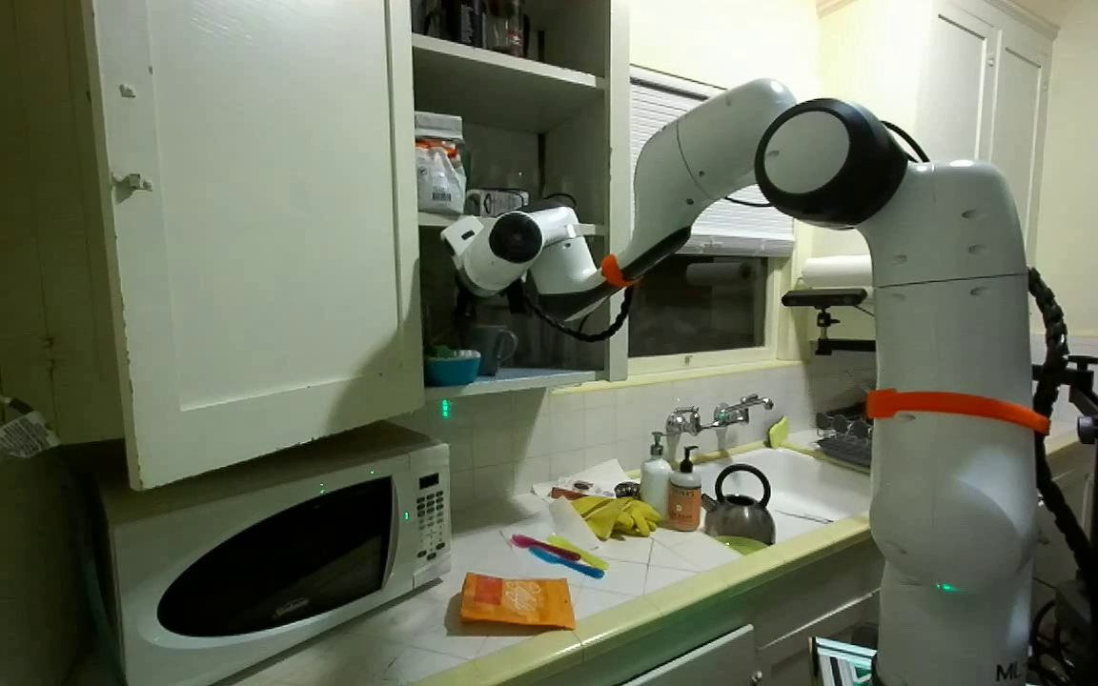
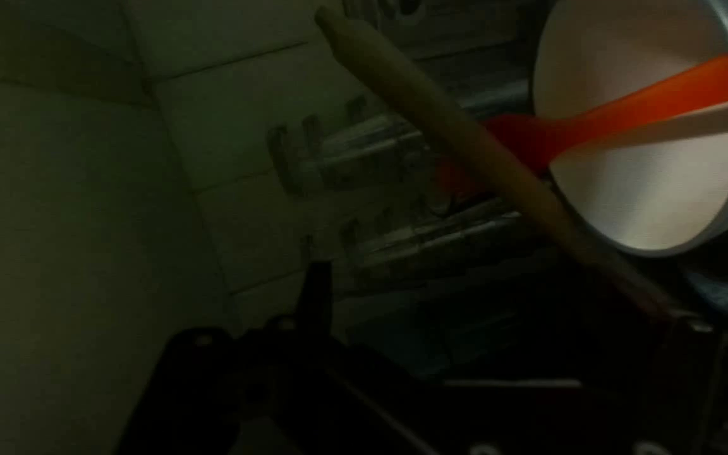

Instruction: Put the wooden spoon in the bottom compartment of the top cabinet

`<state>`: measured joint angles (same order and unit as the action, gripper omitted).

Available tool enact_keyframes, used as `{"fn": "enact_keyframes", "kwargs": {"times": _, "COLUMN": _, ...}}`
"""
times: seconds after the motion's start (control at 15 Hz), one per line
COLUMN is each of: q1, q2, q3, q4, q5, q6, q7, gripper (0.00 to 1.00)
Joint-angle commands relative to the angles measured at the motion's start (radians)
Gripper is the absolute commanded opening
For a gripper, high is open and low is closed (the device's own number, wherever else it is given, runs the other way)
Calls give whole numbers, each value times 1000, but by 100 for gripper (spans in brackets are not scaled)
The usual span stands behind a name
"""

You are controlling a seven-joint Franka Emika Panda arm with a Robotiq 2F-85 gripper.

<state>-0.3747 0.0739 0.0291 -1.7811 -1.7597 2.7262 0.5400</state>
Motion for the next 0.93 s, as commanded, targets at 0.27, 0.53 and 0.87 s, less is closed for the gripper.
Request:
{"fn": "enact_keyframes", "kwargs": {"times": 0.27, "q1": -7, "q2": -111, "q3": -4, "q4": -117, "q5": 109, "q6": 31, "q7": 143, "gripper": 100}}
{"fn": "enact_keyframes", "kwargs": {"times": 0.53, "q1": -10, "q2": -226, "q3": -13, "q4": -242, "q5": 126, "q6": 37, "q7": 246, "gripper": 100}}
{"fn": "enact_keyframes", "kwargs": {"times": 0.87, "q1": -20, "q2": -370, "q3": -52, "q4": -422, "q5": 245, "q6": 39, "q7": 212, "gripper": 100}}
